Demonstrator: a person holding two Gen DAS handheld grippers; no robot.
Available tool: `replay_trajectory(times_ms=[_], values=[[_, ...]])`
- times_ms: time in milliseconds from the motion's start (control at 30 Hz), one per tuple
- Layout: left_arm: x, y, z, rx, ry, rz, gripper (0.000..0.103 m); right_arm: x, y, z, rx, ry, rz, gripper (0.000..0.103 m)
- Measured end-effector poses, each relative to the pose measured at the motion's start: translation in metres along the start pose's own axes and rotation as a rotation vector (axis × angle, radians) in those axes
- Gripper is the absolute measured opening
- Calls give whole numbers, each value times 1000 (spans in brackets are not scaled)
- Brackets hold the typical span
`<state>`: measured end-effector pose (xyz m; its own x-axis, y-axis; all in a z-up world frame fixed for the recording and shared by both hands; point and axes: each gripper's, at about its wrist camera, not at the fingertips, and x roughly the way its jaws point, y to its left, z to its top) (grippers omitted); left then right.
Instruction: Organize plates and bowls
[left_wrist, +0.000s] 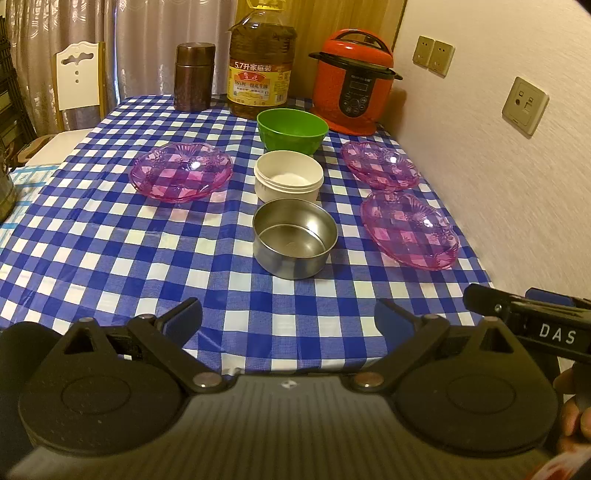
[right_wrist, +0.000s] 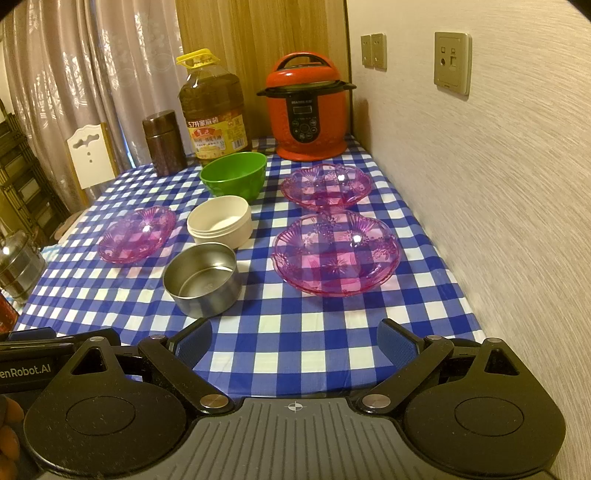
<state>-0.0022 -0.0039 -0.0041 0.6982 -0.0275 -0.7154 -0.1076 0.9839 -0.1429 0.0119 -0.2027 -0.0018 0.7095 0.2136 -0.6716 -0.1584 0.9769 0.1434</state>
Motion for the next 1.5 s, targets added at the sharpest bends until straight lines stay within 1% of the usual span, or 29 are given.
replay_trajectory(times_ms=[467,633,767,900,1000,1067,1167,1367,1433,1467,1500], values=[[0,-5,-4,-7,4,-3,99,2,-1,-1,6,4,-2,95],[4,-6,-3,-34,11,-30,99,9,-5,-2,16,7,-16,95],[10,-8,3,-50,15,-61,98,11,-17,1,51,4,-46,95],[26,-13,13,-76,32,-107,97,19,-35,4,93,1,-80,95],[42,-18,23,-101,42,-165,97,27,-49,9,123,0,-102,95],[54,-22,29,-116,47,-190,95,34,-59,13,146,-3,-114,95],[74,-31,37,-129,57,-214,94,45,-71,20,171,-12,-115,95],[115,-56,48,-134,74,-249,87,70,-97,34,227,-24,-132,95],[130,-63,50,-145,81,-255,84,79,-105,39,243,-26,-138,92],[136,-65,51,-147,83,-256,83,84,-109,40,247,-25,-140,85],[143,-69,51,-148,85,-256,81,88,-112,41,251,-22,-142,81]])
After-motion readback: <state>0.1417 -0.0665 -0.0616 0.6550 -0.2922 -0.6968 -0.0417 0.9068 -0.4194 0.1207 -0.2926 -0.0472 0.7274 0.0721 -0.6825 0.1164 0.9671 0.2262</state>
